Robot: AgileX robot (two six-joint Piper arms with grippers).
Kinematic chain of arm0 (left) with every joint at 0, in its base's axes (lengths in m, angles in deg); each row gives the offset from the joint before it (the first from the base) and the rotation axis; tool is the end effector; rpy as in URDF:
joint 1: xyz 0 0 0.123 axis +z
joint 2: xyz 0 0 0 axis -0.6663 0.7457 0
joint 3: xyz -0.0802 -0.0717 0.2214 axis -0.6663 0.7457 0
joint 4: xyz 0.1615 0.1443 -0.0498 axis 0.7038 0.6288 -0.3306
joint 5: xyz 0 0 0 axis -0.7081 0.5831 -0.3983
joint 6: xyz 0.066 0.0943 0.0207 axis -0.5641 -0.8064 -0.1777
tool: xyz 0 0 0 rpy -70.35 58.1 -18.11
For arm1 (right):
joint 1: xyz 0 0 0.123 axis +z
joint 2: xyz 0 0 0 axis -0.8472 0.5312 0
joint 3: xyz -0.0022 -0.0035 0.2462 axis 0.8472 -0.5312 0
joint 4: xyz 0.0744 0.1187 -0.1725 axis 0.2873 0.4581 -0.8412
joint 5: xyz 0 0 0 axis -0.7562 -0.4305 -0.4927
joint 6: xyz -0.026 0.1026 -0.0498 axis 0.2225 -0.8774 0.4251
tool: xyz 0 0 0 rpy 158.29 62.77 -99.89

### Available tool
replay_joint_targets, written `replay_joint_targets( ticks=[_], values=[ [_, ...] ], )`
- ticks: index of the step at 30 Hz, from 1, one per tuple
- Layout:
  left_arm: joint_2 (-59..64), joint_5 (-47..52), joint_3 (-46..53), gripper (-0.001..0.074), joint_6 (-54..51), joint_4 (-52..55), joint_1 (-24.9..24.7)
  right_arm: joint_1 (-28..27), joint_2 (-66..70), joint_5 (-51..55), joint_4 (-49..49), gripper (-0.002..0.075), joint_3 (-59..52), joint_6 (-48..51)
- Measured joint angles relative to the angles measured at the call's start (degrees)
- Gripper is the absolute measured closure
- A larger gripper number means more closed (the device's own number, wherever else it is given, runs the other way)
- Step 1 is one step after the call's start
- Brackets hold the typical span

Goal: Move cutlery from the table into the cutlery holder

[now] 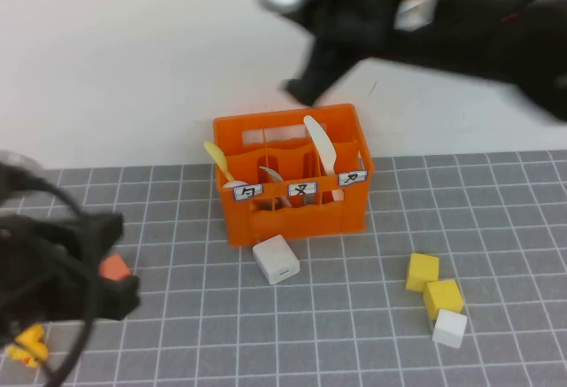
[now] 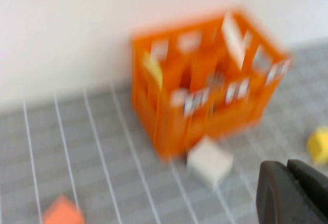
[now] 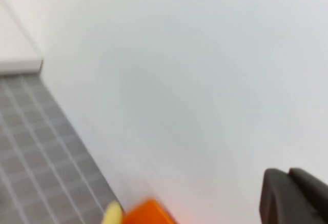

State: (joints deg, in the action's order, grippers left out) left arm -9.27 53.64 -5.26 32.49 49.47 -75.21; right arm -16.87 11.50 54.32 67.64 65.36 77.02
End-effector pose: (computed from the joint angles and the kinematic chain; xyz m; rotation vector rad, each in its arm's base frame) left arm 0.1646 -0.0875 0.2826 0.2076 2.0026 -0.4036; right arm 0.2873 0.2509 0.3525 -1.0527 1.4334 0.1270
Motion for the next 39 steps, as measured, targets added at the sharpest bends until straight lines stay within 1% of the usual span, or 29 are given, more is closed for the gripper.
replay_joint_targets(
  ticks=[4, 7, 14, 18, 21, 25, 29, 39],
  values=[
    [-4.4, -2.3, 0.0, 0.0736, 1.2, 5.4, 0.0, 0.0, -10.0, 12.3, -0.1, 0.0721, -2.4, 4.2],
    [-7.8, -2.4, 0.4, 0.0736, 1.4, 8.1, 0.0, 0.0, -17.8, 17.7, -0.1, 0.0724, -9.0, 4.8],
    [-19.2, -2.9, 6.1, 0.0736, 1.7, 8.8, 0.0, 0.0, -39.8, 20.6, 0.2, 0.0726, -31.6, 5.0],
    [-25.3, -2.9, 11.4, 0.0736, 2.0, 7.1, 0.0, 0.0, -54.8, 20.7, 4.1, 0.0726, -44.2, 4.9],
    [-28.2, -2.9, 15.6, 0.0736, 1.3, 6.9, 0.0, 0.0, -65.5, 20.9, 6.9, 0.0726, -52.2, 4.9],
    [-29.7, -2.9, 19.7, 0.0736, 1.6, 6.1, 0.0, 0.0, -77.4, 20.9, 7.5, 0.0726, -61.0, 3.9],
    [-29.7, -2.9, 21.8, 0.0736, 1.9, 5.6, 0.0, 0.0, -83.1, 20.9, 7.5, 0.0726, -64.5, 1.6],
    [-29.8, -2.9, 21.8, 0.0736, 1.9, 5.5, 0.0, 0.0, -83.7, 23.9, 9.1, 0.0726, -65.0, 1.0]
  ],
)
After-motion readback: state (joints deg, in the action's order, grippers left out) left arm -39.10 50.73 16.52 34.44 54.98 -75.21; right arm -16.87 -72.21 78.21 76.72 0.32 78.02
